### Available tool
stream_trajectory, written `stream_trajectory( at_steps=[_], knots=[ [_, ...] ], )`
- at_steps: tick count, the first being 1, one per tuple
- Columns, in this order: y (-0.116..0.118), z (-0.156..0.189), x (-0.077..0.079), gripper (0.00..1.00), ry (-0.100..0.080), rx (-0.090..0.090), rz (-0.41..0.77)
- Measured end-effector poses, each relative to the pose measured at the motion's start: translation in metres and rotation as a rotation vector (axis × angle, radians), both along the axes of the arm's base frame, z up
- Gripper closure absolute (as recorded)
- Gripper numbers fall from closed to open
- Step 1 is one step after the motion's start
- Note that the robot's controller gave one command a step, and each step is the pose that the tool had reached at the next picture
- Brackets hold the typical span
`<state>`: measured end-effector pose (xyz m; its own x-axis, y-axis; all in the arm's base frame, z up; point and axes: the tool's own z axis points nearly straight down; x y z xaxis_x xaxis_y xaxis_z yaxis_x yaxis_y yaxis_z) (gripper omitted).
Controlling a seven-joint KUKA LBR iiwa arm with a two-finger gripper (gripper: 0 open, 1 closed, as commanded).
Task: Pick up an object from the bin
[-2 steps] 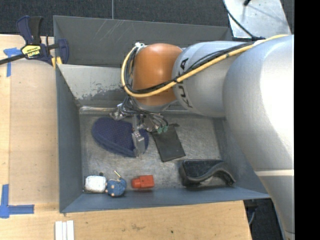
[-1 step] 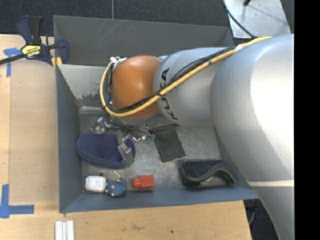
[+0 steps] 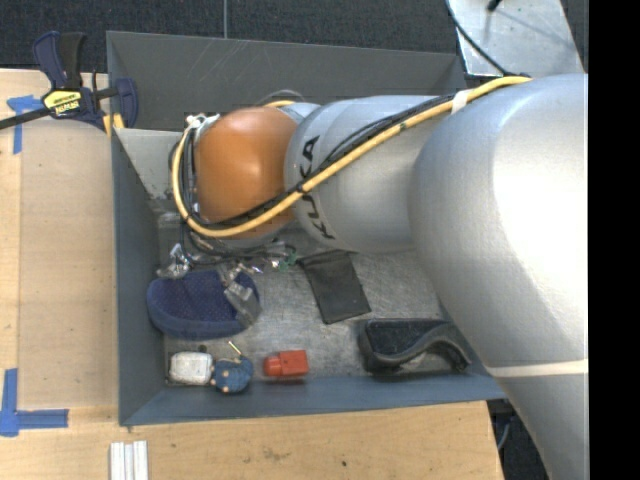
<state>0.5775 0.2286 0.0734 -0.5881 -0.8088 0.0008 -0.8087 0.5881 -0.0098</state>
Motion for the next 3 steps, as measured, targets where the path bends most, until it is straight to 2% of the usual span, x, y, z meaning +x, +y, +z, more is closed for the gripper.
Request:
stream_trajectory(
  at_steps=[1, 2, 3],
  knots=[
    [0.002, 0.003, 0.001, 1.00, -0.001, 0.004, -0.002],
    [0.001, 0.003, 0.006, 1.00, 0.005, 0.003, -0.082],
    [-0.011, 0.168, 0.019, 1.00, -0.006, 0.011, -0.014]
  ],
)
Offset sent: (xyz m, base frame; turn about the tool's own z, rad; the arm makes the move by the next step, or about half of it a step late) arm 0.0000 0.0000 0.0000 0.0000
